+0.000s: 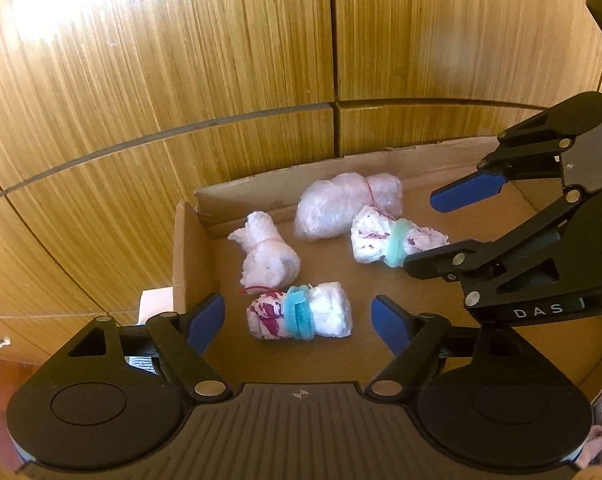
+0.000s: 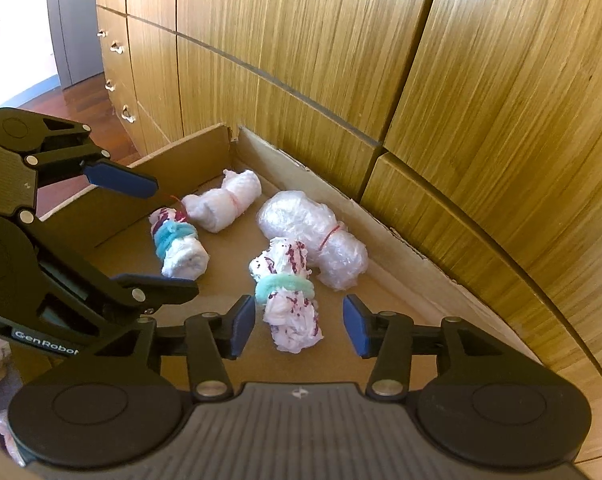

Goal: Organize objects
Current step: 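Carry both sock rolls into the box and release them beside the white items, then grasp an orange-wrapped bundle with the left tool while the right tool grasps another orange bundle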

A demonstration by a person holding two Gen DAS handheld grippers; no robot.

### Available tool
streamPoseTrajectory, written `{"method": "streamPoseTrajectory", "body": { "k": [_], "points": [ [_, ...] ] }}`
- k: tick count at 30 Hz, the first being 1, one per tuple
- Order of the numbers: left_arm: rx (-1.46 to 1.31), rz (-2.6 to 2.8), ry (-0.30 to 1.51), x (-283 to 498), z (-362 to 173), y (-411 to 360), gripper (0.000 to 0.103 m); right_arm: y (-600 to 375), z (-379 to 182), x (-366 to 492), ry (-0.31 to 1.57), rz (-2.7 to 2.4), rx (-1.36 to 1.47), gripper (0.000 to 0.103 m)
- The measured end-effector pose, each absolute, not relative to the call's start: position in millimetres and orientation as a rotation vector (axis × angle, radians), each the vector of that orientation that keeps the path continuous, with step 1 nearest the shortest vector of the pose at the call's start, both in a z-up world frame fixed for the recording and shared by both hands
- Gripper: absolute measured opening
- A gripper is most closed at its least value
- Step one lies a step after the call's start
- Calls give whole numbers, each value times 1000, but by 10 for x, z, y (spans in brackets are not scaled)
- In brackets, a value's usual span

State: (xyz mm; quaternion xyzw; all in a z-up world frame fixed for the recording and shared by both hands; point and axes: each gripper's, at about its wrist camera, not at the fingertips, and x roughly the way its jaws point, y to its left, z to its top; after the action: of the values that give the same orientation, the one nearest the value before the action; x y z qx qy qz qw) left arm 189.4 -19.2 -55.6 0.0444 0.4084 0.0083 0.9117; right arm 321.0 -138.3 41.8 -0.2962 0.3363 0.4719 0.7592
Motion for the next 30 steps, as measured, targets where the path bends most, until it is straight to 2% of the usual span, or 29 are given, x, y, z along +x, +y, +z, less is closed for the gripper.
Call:
{"method": "streamPoseTrajectory", "body": {
  "k": [7, 12, 16, 21, 25, 30],
  "points": [
    [68, -9, 807, 1740, -400, -229, 90, -1499, 635, 3076, 706, 1003, -636, 46],
    [62, -14, 762, 1523, -195, -213, 93, -1708, 827, 2794, 673, 976, -628, 54],
    [53, -7, 732, 1283, -25, -174, 95, -1889, 980, 2541, 636, 964, -603, 55],
    [52, -15, 698, 904, 157, -153, 96, -2121, 1165, 2163, 598, 951, -572, 60],
    [53, -12, 659, 500, 285, -130, 102, -2457, 1289, 1748, 561, 923, -529, 66],
    [54, -3, 607, -120, 250, -72, 102, -2917, 1176, 1245, 547, 867, -431, 71]
  ]
}}
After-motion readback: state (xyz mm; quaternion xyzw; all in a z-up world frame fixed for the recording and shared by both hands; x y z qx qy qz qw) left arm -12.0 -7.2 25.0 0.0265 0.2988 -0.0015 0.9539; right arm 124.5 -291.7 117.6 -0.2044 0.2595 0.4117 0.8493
